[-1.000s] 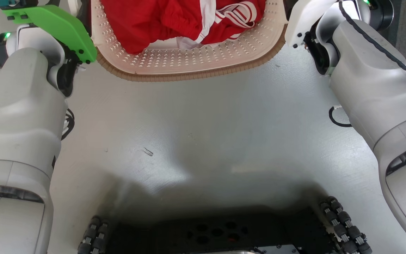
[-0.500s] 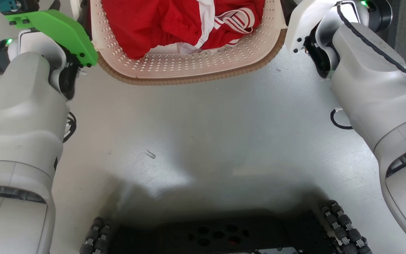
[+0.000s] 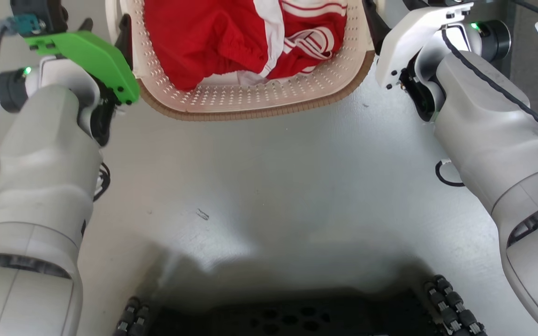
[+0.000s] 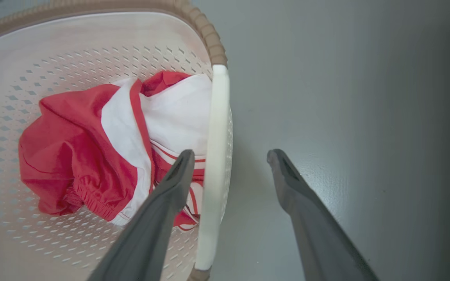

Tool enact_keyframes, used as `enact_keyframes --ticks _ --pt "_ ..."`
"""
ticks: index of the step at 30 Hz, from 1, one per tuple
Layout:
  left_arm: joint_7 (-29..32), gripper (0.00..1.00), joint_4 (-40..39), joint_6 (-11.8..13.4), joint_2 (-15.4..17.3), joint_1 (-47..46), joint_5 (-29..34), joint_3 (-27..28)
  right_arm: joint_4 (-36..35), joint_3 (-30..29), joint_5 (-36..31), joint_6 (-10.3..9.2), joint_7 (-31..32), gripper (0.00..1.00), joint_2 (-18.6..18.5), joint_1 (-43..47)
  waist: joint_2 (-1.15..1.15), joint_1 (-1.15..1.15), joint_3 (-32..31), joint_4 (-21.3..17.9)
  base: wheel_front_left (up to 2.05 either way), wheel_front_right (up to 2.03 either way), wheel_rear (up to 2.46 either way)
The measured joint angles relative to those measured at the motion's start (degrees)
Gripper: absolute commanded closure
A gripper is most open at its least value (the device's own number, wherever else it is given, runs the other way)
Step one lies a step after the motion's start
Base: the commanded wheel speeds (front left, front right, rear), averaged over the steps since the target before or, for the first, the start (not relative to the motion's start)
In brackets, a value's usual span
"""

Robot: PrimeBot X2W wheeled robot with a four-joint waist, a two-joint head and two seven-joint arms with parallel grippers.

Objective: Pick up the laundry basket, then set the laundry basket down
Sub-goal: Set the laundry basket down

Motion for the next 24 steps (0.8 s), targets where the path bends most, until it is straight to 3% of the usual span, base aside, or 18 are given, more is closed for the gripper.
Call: enact_keyframes --ticks 24 --pt "-4.0 0.0 -2.7 -0.2 -0.8 8.9 -4.5 -1.8 -0.1 -1.6 3.3 0.7 -3.4 0.0 0.0 7.3 0.0 0.0 -12.6 0.4 0.0 0.0 0.0"
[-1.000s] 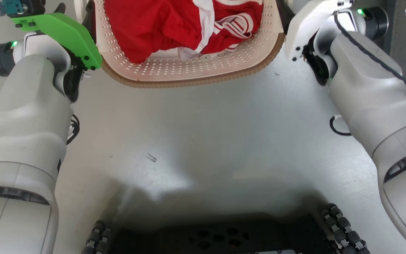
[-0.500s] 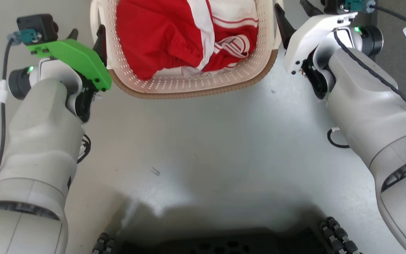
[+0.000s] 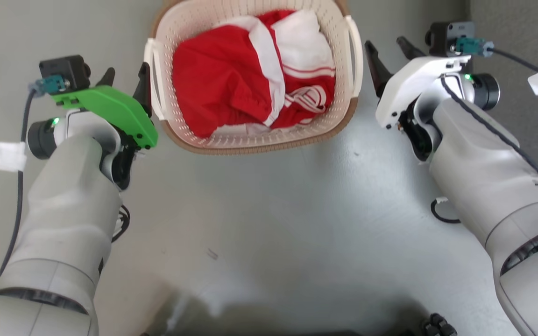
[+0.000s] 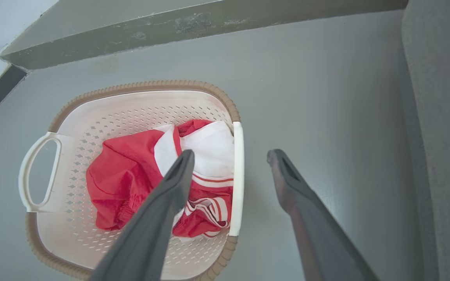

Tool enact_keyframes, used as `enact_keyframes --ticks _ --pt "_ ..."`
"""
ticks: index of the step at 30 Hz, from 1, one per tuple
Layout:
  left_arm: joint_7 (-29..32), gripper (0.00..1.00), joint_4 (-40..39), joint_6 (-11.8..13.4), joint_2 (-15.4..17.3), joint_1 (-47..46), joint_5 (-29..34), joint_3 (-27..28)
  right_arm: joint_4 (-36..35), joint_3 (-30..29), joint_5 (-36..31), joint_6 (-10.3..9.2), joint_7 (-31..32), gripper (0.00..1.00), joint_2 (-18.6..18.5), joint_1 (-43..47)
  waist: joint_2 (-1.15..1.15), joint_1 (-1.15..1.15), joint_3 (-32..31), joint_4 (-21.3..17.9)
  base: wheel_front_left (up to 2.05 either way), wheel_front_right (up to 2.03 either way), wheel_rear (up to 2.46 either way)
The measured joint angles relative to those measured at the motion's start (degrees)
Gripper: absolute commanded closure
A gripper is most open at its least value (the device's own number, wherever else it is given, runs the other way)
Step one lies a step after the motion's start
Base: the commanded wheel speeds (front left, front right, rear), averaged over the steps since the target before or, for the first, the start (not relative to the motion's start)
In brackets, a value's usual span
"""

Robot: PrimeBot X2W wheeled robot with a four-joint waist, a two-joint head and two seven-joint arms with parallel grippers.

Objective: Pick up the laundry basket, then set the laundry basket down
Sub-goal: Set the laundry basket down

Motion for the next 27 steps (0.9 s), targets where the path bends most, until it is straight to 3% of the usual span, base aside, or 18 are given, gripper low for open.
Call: enact_keyframes --ticks 16,27 --pt "-3.6 0.0 -3.2 0.0 1.6 7.7 0.1 -1.9 -2.3 -1.7 0.6 0.22 -1.2 0.0 0.1 8.3 0.0 0.0 -12.1 0.1 0.0 0.0 0.0" --pt "-3.6 0.0 -8.8 0.0 3.2 14.1 2.2 -0.4 -13.4 -6.2 -2.1 -3.88 -1.2 0.0 -0.2 15.2 0.0 0.0 -20.2 -0.4 0.0 0.0 0.0"
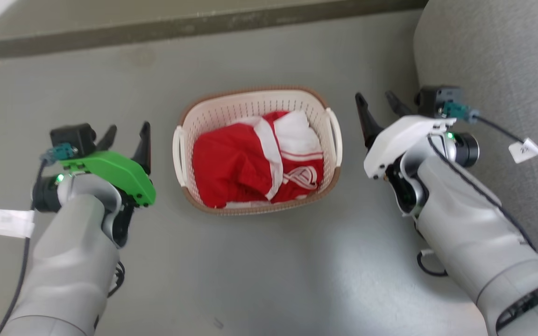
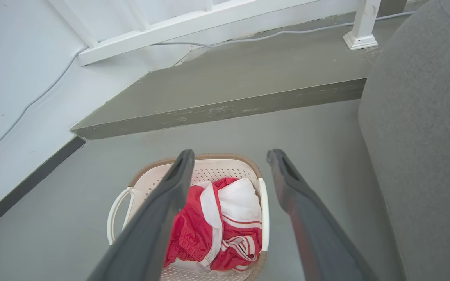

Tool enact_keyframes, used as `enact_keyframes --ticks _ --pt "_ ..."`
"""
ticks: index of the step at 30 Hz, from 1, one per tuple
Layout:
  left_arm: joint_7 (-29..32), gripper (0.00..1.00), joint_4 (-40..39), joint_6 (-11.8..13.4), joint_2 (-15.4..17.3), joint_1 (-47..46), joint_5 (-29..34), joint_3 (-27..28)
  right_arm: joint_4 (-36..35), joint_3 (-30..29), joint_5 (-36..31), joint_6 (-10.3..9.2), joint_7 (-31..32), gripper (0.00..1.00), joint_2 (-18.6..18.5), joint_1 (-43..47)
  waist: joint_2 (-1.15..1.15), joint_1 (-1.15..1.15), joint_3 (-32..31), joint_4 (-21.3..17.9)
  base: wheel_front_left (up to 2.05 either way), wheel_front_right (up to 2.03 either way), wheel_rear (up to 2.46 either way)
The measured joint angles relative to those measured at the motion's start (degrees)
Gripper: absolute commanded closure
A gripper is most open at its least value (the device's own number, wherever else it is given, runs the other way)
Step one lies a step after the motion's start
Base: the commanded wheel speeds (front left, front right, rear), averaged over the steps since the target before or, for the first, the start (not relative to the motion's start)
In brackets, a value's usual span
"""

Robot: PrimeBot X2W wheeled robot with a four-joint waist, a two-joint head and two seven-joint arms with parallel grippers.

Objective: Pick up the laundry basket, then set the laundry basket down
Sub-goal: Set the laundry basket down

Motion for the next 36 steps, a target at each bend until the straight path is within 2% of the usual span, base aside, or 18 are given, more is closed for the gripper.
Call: enact_keyframes --ticks 5,15,24,36 --pt "0.0 0.0 -5.9 1.0 1.3 1.8 1.5 2.2 -4.4 -1.1 -2.7 -1.63 0.0 0.0 -0.7 3.6 0.0 0.0 -3.4 -0.4 0.0 0.0 0.0" --pt "0.0 0.0 -16.7 4.9 1.4 11.6 5.6 4.9 -14.1 -5.6 -8.2 -4.49 0.0 0.0 -2.4 13.2 0.0 0.0 -9.7 -1.2 0.0 0.0 0.0" --pt "0.0 0.0 -24.9 7.7 1.4 20.1 9.3 6.0 -19.7 -8.0 -11.7 -5.06 0.0 0.0 -3.3 21.3 0.0 0.0 -13.9 -1.1 0.0 0.0 0.0" --pt "0.0 0.0 -33.6 9.8 1.3 30.3 12.6 6.1 -25.2 -9.9 -14.9 -5.5 0.0 0.0 -3.5 29.4 0.0 0.0 -17.6 -0.9 0.0 0.0 0.0"
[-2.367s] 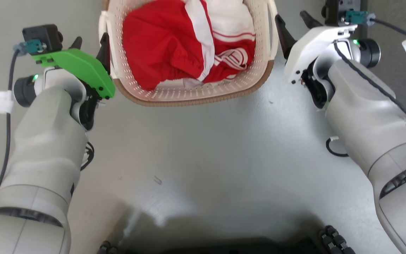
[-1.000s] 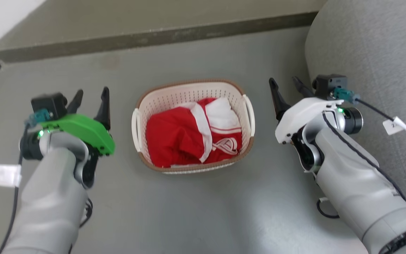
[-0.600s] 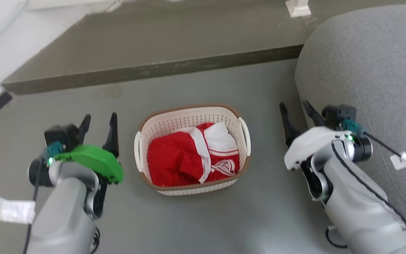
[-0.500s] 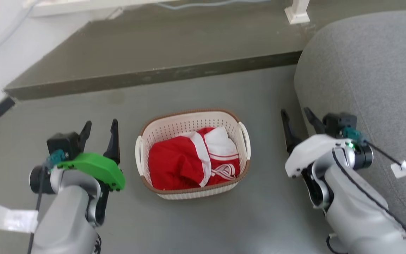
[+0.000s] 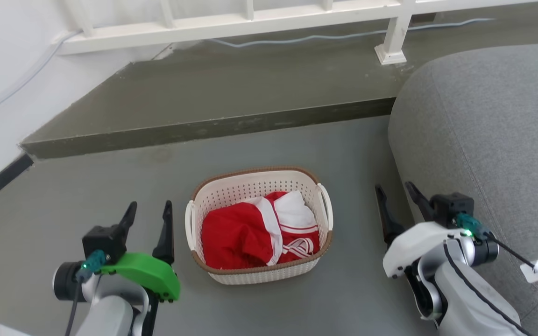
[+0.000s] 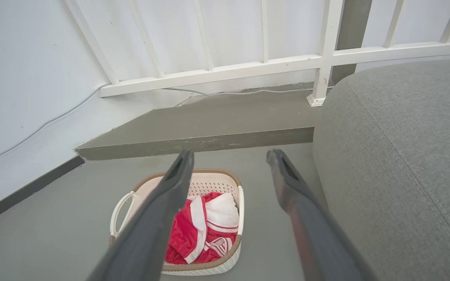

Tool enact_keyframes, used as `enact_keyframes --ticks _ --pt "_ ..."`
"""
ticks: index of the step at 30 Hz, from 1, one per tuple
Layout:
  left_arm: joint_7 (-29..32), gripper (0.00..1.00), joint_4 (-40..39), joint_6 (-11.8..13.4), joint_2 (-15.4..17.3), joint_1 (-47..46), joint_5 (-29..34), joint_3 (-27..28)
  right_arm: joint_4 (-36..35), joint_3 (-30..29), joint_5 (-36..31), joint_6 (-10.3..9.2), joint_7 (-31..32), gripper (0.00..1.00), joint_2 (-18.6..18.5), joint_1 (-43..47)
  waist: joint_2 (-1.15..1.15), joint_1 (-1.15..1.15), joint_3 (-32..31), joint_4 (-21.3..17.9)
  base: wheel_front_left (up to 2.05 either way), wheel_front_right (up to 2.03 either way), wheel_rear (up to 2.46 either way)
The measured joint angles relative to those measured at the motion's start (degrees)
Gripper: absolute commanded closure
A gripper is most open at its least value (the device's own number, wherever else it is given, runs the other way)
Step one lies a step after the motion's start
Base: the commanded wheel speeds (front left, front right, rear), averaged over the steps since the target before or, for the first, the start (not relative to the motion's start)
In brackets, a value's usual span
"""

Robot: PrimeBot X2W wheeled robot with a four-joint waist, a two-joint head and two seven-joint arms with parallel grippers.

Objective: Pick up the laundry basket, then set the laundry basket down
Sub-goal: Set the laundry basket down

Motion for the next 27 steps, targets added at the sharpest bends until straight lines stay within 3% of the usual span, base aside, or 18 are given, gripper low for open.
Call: enact_keyframes --ticks 27 --pt "0.0 0.0 -16.5 1.7 0.2 14.1 5.8 1.8 -11.5 -4.5 -6.4 -0.48 0.0 0.0 -0.6 9.6 0.0 0.0 -2.7 0.3 0.0 0.0 0.0"
